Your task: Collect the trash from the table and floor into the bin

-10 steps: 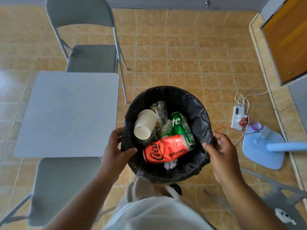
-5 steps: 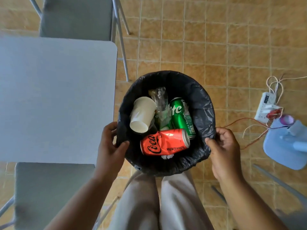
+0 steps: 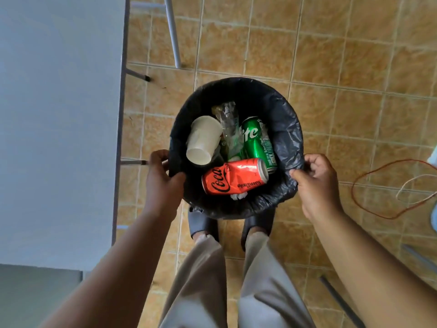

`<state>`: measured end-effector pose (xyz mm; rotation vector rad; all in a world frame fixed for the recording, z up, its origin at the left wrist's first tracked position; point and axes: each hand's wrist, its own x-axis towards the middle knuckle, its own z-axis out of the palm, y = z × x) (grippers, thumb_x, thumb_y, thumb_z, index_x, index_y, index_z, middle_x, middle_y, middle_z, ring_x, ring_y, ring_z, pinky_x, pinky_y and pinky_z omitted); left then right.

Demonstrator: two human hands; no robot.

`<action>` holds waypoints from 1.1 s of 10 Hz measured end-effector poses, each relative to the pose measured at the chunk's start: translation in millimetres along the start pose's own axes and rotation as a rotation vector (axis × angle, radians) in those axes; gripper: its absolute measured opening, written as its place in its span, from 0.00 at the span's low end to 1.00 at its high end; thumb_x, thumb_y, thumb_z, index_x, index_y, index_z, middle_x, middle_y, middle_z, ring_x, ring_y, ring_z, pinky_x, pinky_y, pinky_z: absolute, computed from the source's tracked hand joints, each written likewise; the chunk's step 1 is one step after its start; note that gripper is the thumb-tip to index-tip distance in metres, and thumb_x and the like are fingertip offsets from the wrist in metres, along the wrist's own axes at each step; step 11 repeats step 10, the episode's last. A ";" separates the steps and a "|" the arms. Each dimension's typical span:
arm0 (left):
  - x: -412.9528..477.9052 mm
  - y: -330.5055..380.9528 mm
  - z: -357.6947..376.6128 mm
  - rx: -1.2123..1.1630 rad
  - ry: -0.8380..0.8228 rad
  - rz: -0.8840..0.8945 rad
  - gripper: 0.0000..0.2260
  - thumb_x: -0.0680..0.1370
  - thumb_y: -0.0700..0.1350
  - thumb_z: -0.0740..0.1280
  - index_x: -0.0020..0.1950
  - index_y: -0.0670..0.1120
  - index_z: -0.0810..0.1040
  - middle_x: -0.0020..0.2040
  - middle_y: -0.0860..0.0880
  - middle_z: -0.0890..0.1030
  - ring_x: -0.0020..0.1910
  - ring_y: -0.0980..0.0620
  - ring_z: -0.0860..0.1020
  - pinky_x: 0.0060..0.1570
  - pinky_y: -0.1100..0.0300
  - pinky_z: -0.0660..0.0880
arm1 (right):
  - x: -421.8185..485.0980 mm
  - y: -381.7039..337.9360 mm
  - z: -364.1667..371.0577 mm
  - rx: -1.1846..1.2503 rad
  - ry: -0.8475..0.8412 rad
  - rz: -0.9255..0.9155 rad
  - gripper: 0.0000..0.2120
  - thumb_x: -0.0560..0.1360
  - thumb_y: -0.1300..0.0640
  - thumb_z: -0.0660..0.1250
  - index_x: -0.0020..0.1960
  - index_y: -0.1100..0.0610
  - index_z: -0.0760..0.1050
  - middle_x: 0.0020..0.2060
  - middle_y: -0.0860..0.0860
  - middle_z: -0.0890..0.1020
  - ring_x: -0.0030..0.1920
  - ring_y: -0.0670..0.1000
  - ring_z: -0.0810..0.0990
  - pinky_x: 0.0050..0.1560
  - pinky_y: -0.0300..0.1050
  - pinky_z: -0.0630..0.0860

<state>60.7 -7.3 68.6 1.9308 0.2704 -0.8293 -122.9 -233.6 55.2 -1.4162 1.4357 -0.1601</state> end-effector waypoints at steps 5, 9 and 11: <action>85.5 -84.4 17.7 0.104 0.016 -0.132 0.20 0.73 0.27 0.64 0.51 0.52 0.72 0.52 0.41 0.81 0.49 0.44 0.79 0.42 0.53 0.78 | 69.2 66.5 57.9 -0.222 -0.069 0.029 0.17 0.67 0.59 0.72 0.40 0.36 0.73 0.43 0.47 0.84 0.46 0.55 0.84 0.46 0.52 0.81; 96.6 -80.2 16.7 0.304 0.076 -0.089 0.19 0.74 0.33 0.69 0.57 0.53 0.73 0.49 0.47 0.82 0.49 0.45 0.81 0.47 0.50 0.79 | 84.4 57.8 58.4 -0.419 -0.139 -0.047 0.11 0.74 0.58 0.74 0.49 0.48 0.73 0.47 0.47 0.82 0.45 0.52 0.82 0.42 0.39 0.74; 91.3 -71.7 15.4 0.382 0.074 -0.074 0.22 0.73 0.36 0.72 0.64 0.50 0.73 0.58 0.45 0.81 0.56 0.45 0.80 0.51 0.50 0.79 | 78.4 43.5 53.4 -0.478 -0.145 -0.051 0.11 0.74 0.56 0.75 0.53 0.50 0.75 0.47 0.48 0.82 0.48 0.52 0.82 0.43 0.38 0.74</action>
